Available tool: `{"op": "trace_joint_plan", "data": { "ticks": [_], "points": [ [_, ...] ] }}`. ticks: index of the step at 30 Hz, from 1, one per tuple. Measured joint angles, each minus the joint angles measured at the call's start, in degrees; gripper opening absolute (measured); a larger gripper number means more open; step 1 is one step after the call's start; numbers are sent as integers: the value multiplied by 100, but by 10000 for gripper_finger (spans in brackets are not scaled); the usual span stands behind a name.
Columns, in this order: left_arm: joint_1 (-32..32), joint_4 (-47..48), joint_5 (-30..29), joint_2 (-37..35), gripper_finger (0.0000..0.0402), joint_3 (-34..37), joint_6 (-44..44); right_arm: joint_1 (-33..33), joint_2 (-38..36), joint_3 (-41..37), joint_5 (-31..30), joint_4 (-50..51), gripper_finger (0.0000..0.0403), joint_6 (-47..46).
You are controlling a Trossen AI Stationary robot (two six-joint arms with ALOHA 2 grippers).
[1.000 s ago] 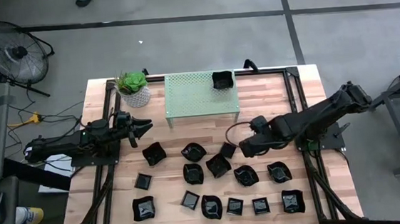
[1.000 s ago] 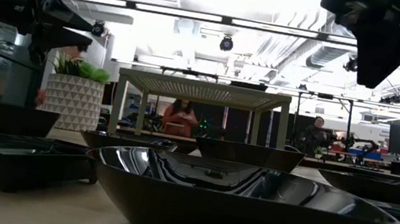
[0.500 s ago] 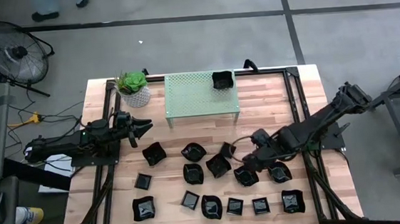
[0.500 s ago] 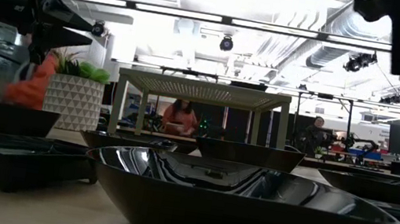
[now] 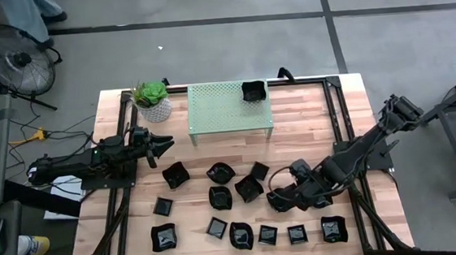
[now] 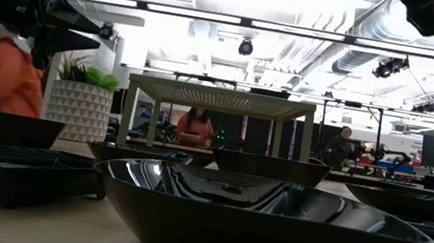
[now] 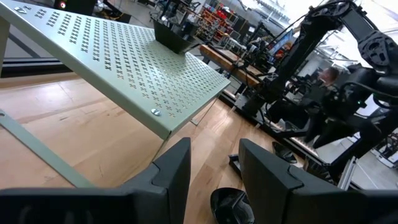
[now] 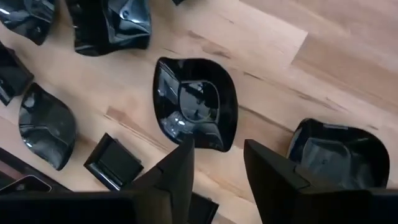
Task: Pick & Place Mini shaped plates
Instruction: Stack the distorted square plate on top of the distorted square plate on the shelf
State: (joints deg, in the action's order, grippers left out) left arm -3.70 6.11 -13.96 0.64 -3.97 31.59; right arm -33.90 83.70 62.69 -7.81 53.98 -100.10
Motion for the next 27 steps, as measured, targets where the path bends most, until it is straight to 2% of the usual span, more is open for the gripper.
{"op": "trace_joint_plan", "data": {
  "ticks": [5, 22, 27],
  "points": [
    [-2, 0, -2, 0, 133, 1, -1, -111, 0, -32, 295, 54, 138, -341],
    [-2, 0, 0, 2, 134, -1, 0, -200, 22, -30, 550, 433, 138, -1054],
    [0, 0, 0, 1, 134, -1, -1, -402, 229, -377, 802, 225, 138, -1119]
  ]
}}
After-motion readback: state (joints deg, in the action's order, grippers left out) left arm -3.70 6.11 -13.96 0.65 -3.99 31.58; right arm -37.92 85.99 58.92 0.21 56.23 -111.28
